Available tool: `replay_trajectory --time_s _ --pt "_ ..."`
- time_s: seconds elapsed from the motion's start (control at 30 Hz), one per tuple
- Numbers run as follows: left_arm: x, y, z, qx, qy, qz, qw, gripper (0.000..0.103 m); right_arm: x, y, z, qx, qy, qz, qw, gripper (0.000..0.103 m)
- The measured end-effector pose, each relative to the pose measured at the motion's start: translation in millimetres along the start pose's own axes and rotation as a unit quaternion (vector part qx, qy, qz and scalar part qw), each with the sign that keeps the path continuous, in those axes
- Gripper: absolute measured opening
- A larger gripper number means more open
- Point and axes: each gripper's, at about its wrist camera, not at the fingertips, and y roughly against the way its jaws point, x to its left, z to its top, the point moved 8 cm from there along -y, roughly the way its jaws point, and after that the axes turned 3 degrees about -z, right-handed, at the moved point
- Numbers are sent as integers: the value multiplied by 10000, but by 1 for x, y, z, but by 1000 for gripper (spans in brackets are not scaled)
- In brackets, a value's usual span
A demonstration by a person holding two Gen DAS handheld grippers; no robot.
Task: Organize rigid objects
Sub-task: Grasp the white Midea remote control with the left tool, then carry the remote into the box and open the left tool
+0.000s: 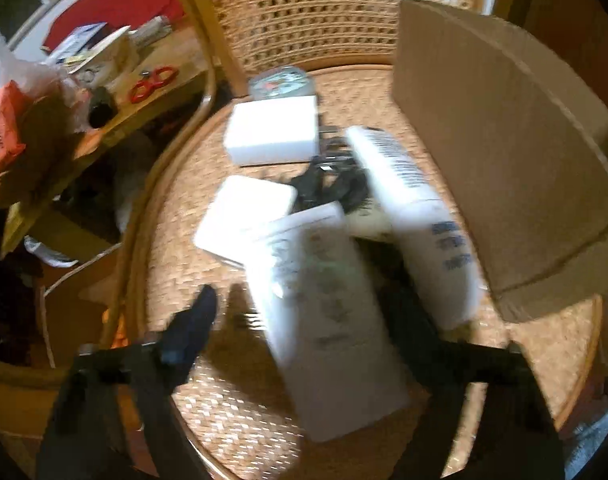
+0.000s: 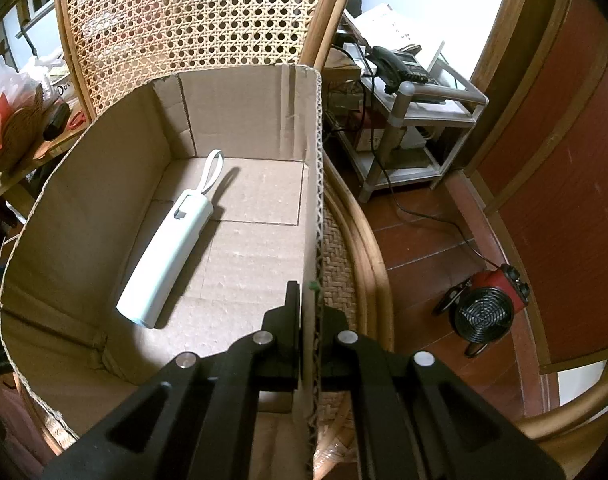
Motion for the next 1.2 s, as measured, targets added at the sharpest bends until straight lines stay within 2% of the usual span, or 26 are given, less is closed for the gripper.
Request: replay_trajectory --time_s 0.03,0.13,0.23,0.33,0.5,0.63,0.83,1.0,1.2 --pt "-4 1 -1 23 -35 -141 9999 58 0 0 0 0 -1 3 10000 5" --pt "-9 2 -3 23 8 -374 9993 48 1 0 0 -2 6 0 10000 5" --pt "-7 3 -2 58 198 -634 9978 48 0 0 0 0 3 1 10000 5" --pt "-4 11 0 -124 169 -570 9982 48 0 0 0 0 3 1 10000 5" --pt "6 30 4 -406 358 -667 9963 48 1 0 0 -3 9 1 10000 5" --pt "15 49 11 -728 423 -538 9950 48 1 0 0 1 12 3 10000 5" --pt "23 73 25 -1178 539 -471 9905 48 1 0 -1 17 10 -22 10000 5" --pt "24 87 42 -1400 674 -562 9863 48 0 -1 -1 26 32 -19 10000 5" --pt "7 117 67 -1918 624 -616 9775 48 -1 -1 -1 38 40 -22 10000 5"
